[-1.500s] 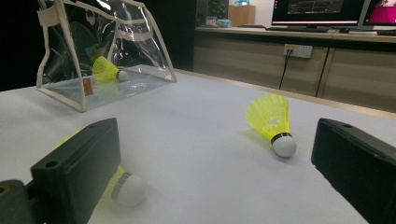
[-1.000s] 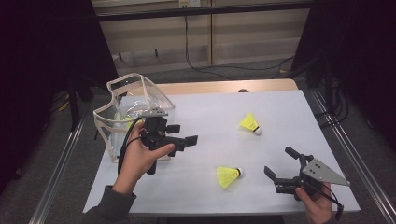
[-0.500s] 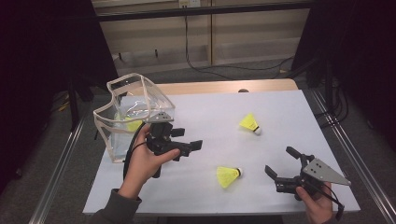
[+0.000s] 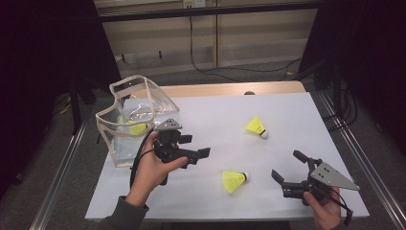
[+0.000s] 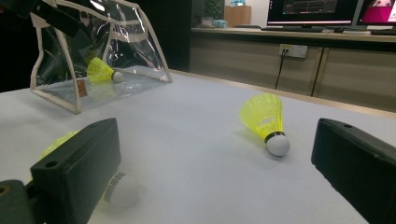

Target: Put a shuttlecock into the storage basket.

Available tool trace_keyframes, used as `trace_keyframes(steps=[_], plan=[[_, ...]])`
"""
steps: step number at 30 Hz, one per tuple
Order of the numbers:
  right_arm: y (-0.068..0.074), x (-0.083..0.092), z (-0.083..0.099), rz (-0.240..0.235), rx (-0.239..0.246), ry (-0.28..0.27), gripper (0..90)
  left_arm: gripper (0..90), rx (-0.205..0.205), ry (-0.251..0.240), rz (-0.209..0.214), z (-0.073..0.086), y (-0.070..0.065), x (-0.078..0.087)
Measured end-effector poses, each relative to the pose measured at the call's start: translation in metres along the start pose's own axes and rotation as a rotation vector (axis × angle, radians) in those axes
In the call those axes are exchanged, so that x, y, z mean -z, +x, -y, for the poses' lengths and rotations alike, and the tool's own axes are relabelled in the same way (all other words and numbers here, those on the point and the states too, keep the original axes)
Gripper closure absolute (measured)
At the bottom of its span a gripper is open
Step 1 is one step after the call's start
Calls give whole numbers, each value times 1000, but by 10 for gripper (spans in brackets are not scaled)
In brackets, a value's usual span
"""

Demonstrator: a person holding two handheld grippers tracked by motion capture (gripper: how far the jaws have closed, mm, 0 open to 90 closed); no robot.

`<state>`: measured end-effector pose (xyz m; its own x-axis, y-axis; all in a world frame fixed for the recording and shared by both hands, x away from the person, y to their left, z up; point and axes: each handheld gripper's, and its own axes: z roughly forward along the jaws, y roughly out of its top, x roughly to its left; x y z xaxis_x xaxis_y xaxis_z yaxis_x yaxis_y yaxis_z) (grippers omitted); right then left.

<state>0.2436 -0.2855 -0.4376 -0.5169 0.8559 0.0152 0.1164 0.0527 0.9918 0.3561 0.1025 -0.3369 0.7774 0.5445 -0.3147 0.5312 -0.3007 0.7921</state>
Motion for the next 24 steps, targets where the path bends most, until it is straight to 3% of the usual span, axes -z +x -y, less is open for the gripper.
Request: trace_keyframes(steps=[13, 24], plan=[[-2, 4, 1, 11, -6, 1, 11, 127, -9, 7, 28, 10, -5, -18], [-2, 4, 2, 11, -5, 8, 11, 126, -25, 14, 19, 19, -6, -23]])
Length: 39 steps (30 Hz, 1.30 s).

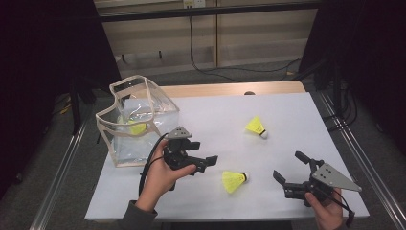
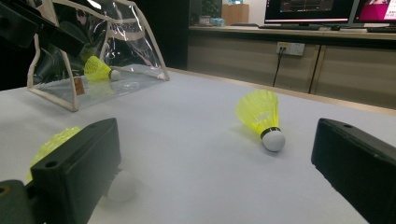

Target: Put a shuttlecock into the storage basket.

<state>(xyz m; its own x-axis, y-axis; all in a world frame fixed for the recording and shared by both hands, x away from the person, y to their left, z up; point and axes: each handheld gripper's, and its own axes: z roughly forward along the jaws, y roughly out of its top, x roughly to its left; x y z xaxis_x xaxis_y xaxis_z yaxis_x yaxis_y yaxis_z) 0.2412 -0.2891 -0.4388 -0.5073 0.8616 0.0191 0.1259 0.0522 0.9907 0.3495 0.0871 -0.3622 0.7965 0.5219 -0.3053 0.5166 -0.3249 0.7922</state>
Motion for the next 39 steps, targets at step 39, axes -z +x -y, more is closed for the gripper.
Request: trace_keyframes(steps=[39], plan=[[1, -1, 1, -7, 14, 5, 11, 119, -13, 22, 46, 25, -7, -31]])
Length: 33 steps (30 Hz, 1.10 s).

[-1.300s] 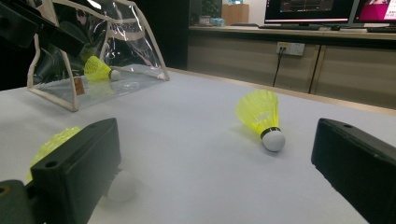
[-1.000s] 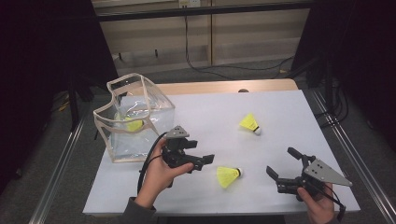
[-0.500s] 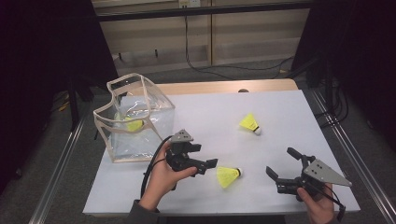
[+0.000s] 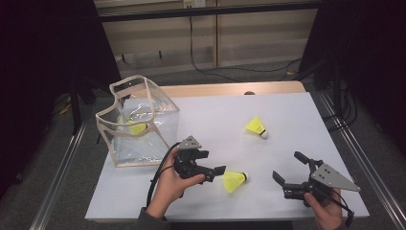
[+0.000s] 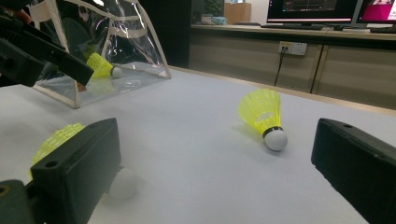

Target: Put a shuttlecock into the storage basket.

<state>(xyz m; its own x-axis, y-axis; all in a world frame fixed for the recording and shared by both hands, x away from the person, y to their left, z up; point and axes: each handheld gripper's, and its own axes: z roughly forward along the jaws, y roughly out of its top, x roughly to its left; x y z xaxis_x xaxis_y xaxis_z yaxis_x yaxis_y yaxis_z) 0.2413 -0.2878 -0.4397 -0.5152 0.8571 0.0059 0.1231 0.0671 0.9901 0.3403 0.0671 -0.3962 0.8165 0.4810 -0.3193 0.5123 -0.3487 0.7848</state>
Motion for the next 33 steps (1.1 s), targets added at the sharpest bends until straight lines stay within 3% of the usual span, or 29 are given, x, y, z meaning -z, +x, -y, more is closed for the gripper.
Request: trace_keyframes(steps=[21, 33], plan=[[1, -1, 0, -6, 7, 0, 12, 136, -33, 23, 0, 10, -3, -12], [1, -1, 0, -8, 6, 1, 12, 214, -64, 51, 10, 17, -1, -20]])
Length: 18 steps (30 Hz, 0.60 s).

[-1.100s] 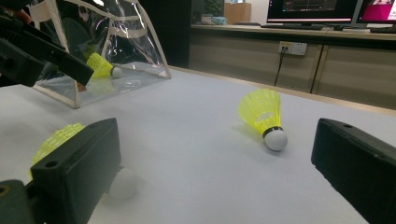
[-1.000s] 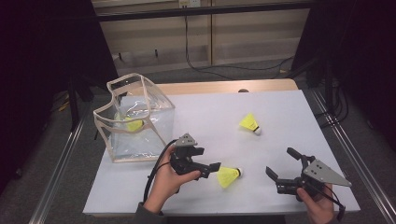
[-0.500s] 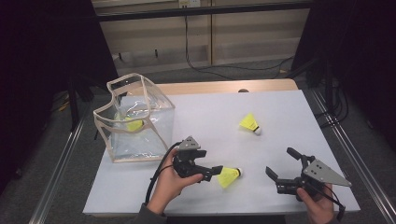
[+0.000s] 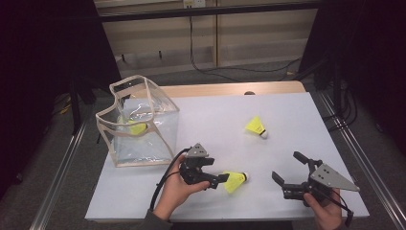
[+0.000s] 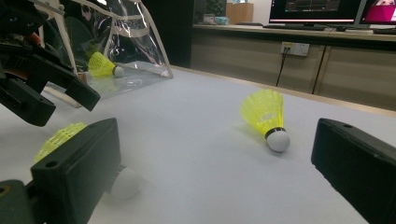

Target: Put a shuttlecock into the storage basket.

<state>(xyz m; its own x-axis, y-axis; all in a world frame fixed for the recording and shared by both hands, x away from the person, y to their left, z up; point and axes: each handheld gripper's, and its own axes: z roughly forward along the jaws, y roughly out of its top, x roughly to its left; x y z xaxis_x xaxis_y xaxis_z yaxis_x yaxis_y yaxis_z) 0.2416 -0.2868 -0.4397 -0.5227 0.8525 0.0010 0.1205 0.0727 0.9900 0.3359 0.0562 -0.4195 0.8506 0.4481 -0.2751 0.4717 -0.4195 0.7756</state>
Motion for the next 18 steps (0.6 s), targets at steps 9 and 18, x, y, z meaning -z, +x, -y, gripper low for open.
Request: trace_keyframes(steps=[9, 18], plan=[[1, 0, 0, 0, -1, 1, 12, 308, -39, 52, -4, 7, 2, -11], [1, 0, 0, 1, 0, 2, 12, 385, -70, 70, 6, 9, 1, -21]])
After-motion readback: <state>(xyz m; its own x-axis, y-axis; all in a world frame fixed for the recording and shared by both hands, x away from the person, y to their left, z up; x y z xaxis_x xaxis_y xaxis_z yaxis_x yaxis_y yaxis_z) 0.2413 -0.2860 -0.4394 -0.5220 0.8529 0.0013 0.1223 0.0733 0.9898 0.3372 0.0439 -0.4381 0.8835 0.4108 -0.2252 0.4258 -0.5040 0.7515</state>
